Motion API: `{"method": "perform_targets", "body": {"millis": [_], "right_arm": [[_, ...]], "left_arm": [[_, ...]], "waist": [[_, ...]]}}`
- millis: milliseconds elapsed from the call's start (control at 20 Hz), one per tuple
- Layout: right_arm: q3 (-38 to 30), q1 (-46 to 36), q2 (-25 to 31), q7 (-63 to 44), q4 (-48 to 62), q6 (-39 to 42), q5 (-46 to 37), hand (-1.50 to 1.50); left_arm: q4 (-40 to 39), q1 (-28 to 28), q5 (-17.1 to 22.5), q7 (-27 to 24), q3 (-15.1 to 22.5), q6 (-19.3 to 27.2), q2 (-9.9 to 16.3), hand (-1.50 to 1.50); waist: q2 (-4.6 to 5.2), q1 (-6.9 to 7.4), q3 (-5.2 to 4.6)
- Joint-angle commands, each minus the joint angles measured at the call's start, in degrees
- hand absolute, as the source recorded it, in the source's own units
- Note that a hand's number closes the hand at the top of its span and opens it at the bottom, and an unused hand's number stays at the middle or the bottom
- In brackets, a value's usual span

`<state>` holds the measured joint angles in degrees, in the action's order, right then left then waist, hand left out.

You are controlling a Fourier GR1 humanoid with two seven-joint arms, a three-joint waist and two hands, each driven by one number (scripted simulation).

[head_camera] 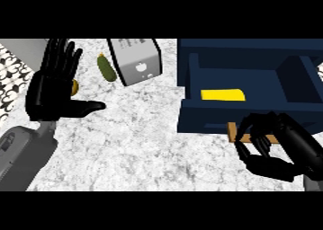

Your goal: Pick up the cup, place it into the drawer and close the drawer

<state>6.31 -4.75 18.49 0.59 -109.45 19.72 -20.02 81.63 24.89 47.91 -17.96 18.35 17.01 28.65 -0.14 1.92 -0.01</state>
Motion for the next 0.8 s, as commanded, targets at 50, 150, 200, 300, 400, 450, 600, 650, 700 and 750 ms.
{"method": "perform_targets", "body": {"millis": [50, 150, 200, 300, 400, 450, 600, 650, 700, 750], "right_arm": [[4.04, -1.28, 2.35, 8.42, 10.4, -4.65, -13.18, 1.5], [6.58, -3.35, 0.58, 8.46, 13.25, -6.48, -16.35, 1.5], [7.89, -3.61, -1.76, 9.17, 15.02, -9.14, -18.19, 1.5], [7.14, -7.19, -2.73, 7.03, 18.9, -8.55, -18.95, 1.5], [9.59, -7.92, -4.78, 6.66, 22.16, -10.07, -22.42, -1.5], [7.1, -6.89, -2.45, 13.24, 28.69, -12.91, -22.47, -1.5], [7.8, -13.96, -4.46, 10.08, 35.11, -12.01, -25.41, -1.5], [6.3, -13.85, -3.55, 13.04, 36.7, -12.83, -25.33, -1.5], [6.87, -16.03, -5.35, 12.13, 41.38, -14.14, -26.77, -1.5], [5.12, -16.98, -3.72, 15.63, 44.26, -13.87, -25.87, -1.5]], "left_arm": [[4.99, -8.2, 0.31, -1.33, -1.6, -3.09, 2.22, -1.5], [6.28, -10.14, 0.19, -0.58, -3.8, -3.98, 4.02, -1.5], [3.21, -8.86, 1.42, -0.37, -6.59, -7.12, 4.28, -1.5], [5.88, -13.07, 0.85, 0.03, -6.23, -8.44, 4.12, -1.5], [4.22, -10.28, -0.21, 0.49, -7.92, -7.95, 2.92, -1.5], [7.34, -13.1, 0.69, 1.09, -7.75, -8.09, 3.79, -1.5], [5.76, -17.24, -0.21, -2.35, -8.57, -13.05, 3.18, -1.5], [3.78, -15.6, 0.03, -0.68, -11.19, -13.51, 3.65, -1.5], [5.61, -17.46, -0.85, -1.76, -10.58, -13.05, 3.47, -1.5], [2.4, -17.61, -2.39, -4.36, -10.56, -15.11, 2.02, -1.5]], "waist": [[0.15, -0.18, 0.06], [0.13, -0.59, 0.05], [0.21, -1.14, 0.03], [0.16, -1.09, 0.02], [0.19, -1.43, 0.02], [0.23, -1.02, 0.05], [0.25, -0.79, 0.02], [0.23, -1.3, 0.02], [0.27, -0.92, 0.03], [0.32, -1.17, 0.03]]}}
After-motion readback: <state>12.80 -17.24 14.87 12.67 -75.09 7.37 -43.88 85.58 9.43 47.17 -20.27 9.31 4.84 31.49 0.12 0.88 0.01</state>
